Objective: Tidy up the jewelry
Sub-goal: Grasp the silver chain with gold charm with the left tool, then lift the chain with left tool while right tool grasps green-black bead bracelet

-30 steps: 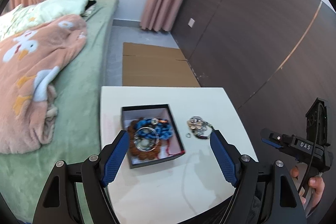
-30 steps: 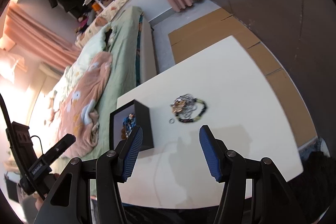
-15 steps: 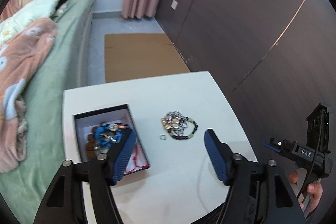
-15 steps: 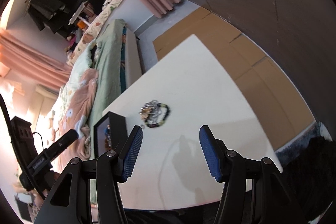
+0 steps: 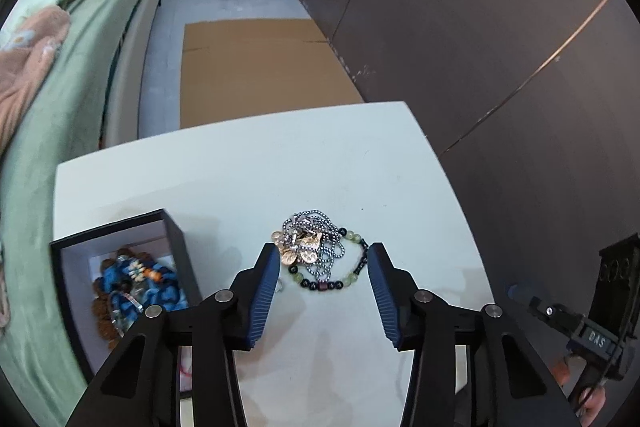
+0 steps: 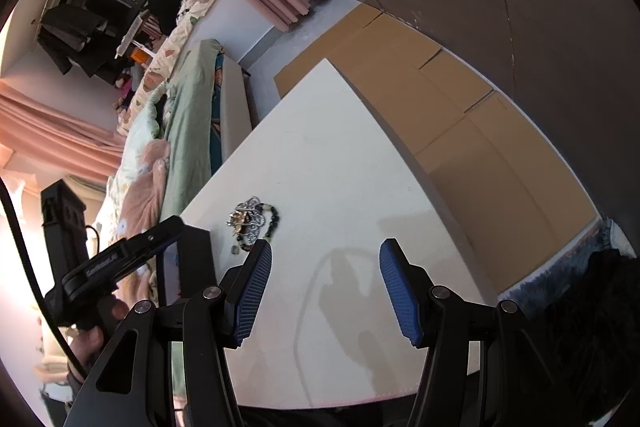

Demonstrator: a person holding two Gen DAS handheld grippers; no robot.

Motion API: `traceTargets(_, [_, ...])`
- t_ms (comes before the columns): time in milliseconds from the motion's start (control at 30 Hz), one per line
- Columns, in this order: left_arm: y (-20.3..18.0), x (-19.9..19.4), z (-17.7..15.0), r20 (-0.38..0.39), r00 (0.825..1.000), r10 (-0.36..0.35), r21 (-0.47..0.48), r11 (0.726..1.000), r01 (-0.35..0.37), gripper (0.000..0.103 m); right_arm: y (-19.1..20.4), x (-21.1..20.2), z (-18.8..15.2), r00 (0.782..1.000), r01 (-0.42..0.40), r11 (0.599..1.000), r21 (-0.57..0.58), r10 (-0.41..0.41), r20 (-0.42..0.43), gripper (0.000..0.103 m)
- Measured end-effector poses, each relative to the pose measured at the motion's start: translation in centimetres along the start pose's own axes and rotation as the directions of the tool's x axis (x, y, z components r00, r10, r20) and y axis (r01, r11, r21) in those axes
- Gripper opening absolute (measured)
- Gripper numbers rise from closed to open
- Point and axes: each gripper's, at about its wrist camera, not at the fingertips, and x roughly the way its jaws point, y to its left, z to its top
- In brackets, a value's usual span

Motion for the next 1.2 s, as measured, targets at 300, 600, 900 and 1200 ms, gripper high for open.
traceTargets(300, [0.7, 4.1, 1.6, -0.063, 0.998, 0.024, -0.027, 0.999, -0.026, 0.035, -2.0, 1.8, 0.5, 1.000, 0.017, 0.999, 0.039, -0.016, -0.025, 0.057])
traceTargets(600, [1.4, 6.7, 1.9, -0.097, 0.994, 0.048, -0.034, 0.998, -0.051, 0.035, -2.4, 2.7, 0.5, 0.999, 0.034, 0.998, 0.046, -0.033, -0.035, 0.057])
traceTargets(900, [0.8, 6.5, 1.6, -0.087, 0.994, 0.060, -0.019, 0.998, -0.062, 0.018, -2.3, 3.0, 0.5, 0.999, 0.031, 0.999, 0.044, -0.029, -0.040, 0.057])
traceTargets(1200, [-0.3, 1.0, 1.8, 0.004, 1.000, -0.007, -0.004, 1.000, 0.007, 0.018, -1.3, 2.9, 0.4, 0.999, 0.008, 0.999, 0.031, -0.006, -0.039, 0.057])
